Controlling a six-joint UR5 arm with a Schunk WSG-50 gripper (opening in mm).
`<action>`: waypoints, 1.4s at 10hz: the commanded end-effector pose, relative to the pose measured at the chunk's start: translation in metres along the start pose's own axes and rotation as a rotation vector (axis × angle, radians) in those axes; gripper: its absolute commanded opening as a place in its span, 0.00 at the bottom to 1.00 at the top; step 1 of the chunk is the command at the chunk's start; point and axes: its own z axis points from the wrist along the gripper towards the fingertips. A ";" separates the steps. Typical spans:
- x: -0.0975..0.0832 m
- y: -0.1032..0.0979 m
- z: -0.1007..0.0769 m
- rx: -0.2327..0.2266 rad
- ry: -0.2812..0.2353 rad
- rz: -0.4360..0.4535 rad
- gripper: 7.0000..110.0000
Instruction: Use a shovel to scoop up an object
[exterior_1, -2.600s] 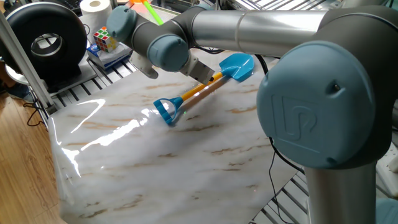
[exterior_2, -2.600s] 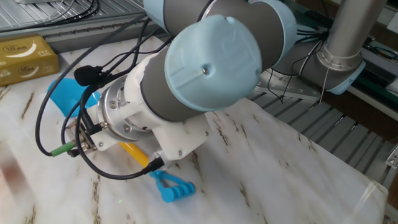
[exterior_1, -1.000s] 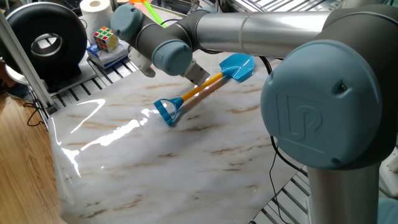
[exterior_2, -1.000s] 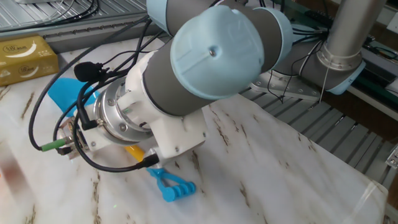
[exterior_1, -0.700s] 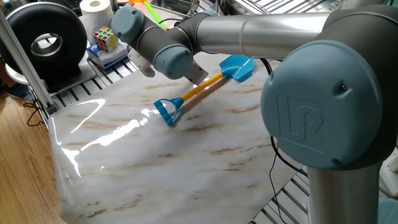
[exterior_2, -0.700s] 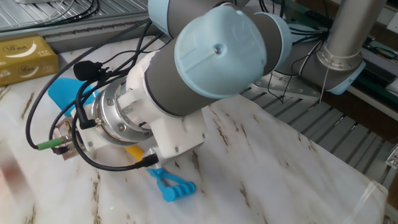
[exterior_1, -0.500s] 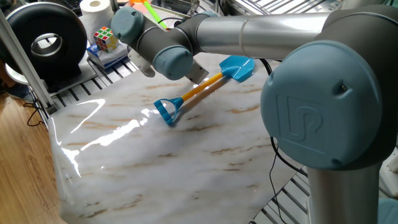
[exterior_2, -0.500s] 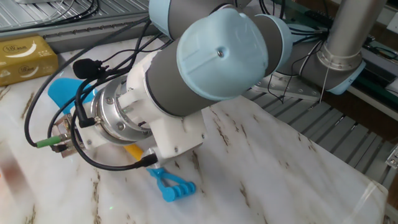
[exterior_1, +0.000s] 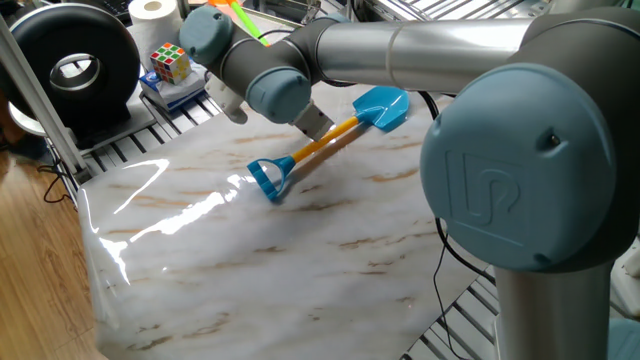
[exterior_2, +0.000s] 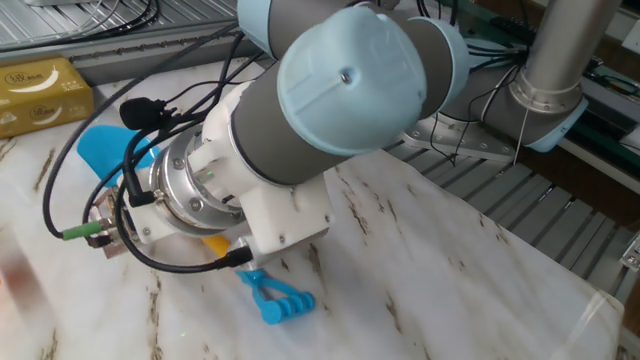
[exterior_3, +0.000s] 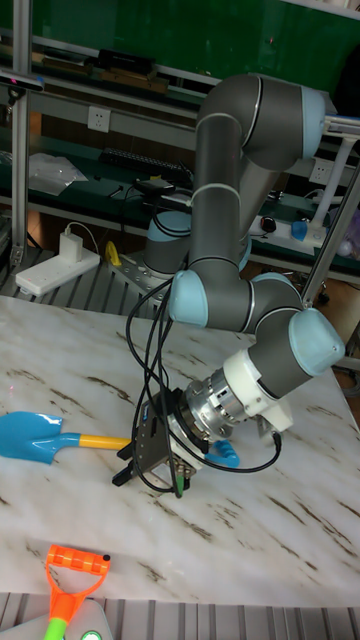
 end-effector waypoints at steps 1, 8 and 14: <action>0.003 0.005 0.000 -0.022 0.004 0.016 0.36; 0.015 0.012 -0.020 0.004 0.008 0.031 0.36; 0.046 0.037 -0.011 -0.029 0.064 -0.067 0.36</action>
